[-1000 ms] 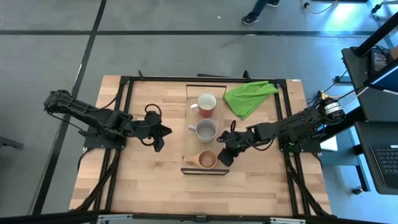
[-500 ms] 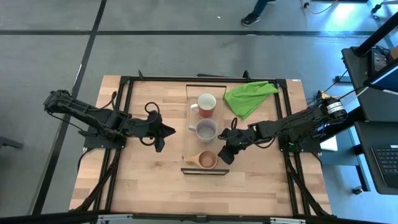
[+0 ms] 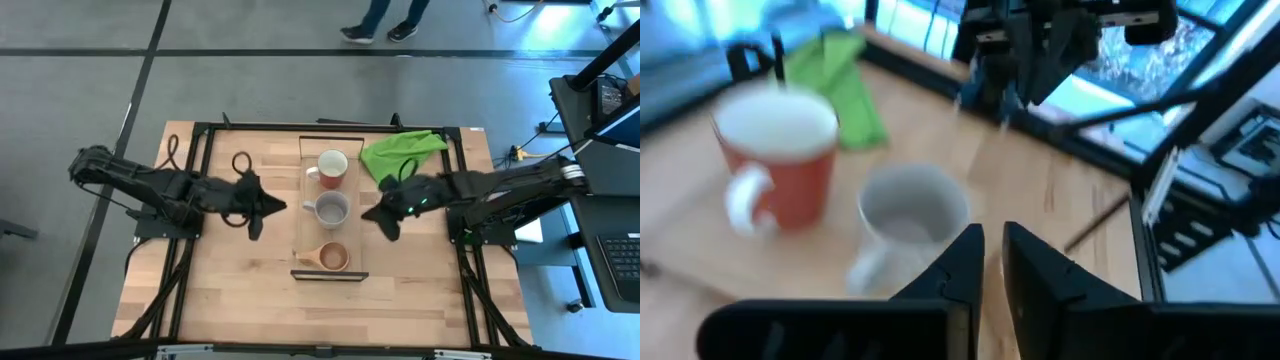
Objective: Stack small to large cups/mugs on shelf
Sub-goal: Return to Home Position
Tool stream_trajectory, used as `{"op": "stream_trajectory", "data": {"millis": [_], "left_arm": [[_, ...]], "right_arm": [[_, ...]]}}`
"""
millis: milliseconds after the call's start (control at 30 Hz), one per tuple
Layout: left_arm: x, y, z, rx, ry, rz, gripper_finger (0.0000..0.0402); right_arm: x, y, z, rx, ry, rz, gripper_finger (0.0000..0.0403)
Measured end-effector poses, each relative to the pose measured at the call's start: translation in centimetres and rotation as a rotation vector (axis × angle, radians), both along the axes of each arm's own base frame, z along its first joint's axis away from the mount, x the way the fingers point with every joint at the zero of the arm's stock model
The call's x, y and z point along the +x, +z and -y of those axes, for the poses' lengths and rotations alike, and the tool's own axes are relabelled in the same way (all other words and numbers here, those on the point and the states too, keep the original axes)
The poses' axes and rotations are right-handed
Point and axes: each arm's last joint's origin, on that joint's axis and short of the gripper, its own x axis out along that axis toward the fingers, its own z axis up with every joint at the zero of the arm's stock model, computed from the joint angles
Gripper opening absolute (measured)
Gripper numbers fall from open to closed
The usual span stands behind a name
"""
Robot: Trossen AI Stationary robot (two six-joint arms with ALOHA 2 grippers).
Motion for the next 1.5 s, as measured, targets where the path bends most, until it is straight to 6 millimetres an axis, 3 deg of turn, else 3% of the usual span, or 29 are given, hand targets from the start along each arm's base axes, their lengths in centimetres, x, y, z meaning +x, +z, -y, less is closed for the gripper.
{"op": "stream_trajectory", "data": {"millis": [167,300,467,567,867,933,1067,1167,1300,1400,1500], "left_arm": [[-0.1,4.3,-1.4,0.075,0.03,0.108,0.0035],[-0.5,7.1,-1.6,0.051,0.047,0.192,0.0035],[-1.0,9.2,-1.0,-0.029,0.009,0.272,0.0035],[-1.4,10.8,-0.6,0.013,-0.083,0.35,0.0035],[-3.0,11.4,0.0,0.068,-0.264,0.332,0.0035],[-3.4,11.4,0.3,0.082,-0.292,0.335,0.0035],[-4.7,11.0,0.9,0.133,-0.313,0.414,0.0035],[-5.6,9.4,1.3,0.152,-0.334,0.503,0.0035],[-6.8,6.4,1.5,0.201,-0.38,0.679,0.0035],[-7.8,5.1,1.0,0.267,-0.392,0.783,0.0035],[-8.5,4.4,0.0,0.318,-0.364,0.782,0.0035]], "right_arm": [[-1.2,5.1,1.1,-0.186,0.05,0.21,0.0043],[-2.6,9.0,1.2,-0.172,0.068,0.347,0.0043],[-4.2,14.3,0.6,-0.232,0.177,0.599,0.0043],[-4.4,15.9,0.1,-0.279,0.224,0.646,0.0047],[-4.1,15.0,-0.1,-0.173,0.214,0.476,0.0049],[-3.6,14.7,-0.4,-0.155,0.194,0.453,0.0049],[-1.7,14.4,-2.1,-0.189,0.325,0.514,0.0049],[0.2,14.0,-3.1,-0.194,0.391,0.569,0.0049],[2.6,12.4,-3.1,-0.21,0.408,0.513,0.0049],[3.2,11.9,-1.7,-0.201,0.429,0.484,0.0049],[2.9,11.8,0.5,-0.204,0.428,0.448,0.0049]]}}
